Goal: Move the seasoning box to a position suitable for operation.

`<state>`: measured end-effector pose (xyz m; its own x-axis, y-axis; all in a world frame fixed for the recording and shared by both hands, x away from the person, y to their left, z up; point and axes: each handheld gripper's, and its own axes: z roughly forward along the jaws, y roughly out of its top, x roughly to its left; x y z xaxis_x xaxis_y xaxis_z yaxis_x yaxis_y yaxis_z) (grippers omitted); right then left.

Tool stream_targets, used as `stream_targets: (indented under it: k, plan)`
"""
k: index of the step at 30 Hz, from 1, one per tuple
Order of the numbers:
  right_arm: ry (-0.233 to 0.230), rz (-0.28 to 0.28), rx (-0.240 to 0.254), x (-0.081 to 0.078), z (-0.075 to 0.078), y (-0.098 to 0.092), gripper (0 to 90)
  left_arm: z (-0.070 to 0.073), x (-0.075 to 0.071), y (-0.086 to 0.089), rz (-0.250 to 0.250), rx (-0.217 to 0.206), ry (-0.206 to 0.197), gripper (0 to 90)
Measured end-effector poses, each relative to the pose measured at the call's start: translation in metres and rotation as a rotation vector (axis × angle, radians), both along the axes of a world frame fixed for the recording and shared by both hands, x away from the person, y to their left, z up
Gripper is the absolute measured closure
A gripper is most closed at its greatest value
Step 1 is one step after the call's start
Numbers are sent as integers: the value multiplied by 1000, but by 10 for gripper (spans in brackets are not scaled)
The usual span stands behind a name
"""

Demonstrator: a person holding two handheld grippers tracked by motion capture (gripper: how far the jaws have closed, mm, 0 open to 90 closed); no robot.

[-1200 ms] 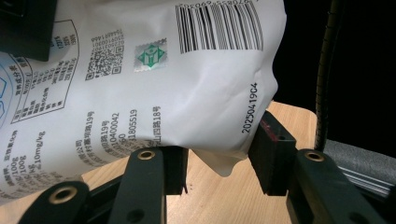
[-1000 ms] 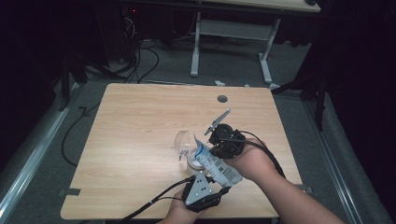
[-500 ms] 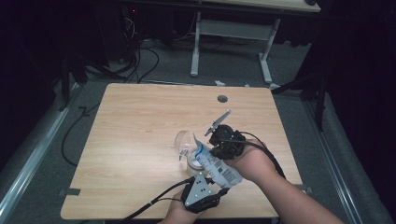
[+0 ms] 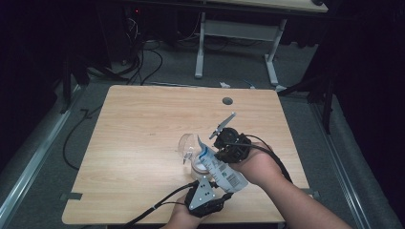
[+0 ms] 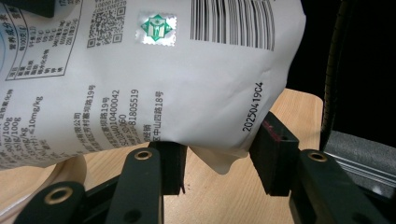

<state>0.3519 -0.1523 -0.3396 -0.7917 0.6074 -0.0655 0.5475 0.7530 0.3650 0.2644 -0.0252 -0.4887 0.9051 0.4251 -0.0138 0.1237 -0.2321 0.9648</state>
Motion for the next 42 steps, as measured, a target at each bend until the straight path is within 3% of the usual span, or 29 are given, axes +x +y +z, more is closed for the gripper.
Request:
stream_targets:
  k: [42]
  plan:
    - [6, -8, 8, -3, -3, -5, 900, -13, 1, 2, 0, 15, 22, 551]
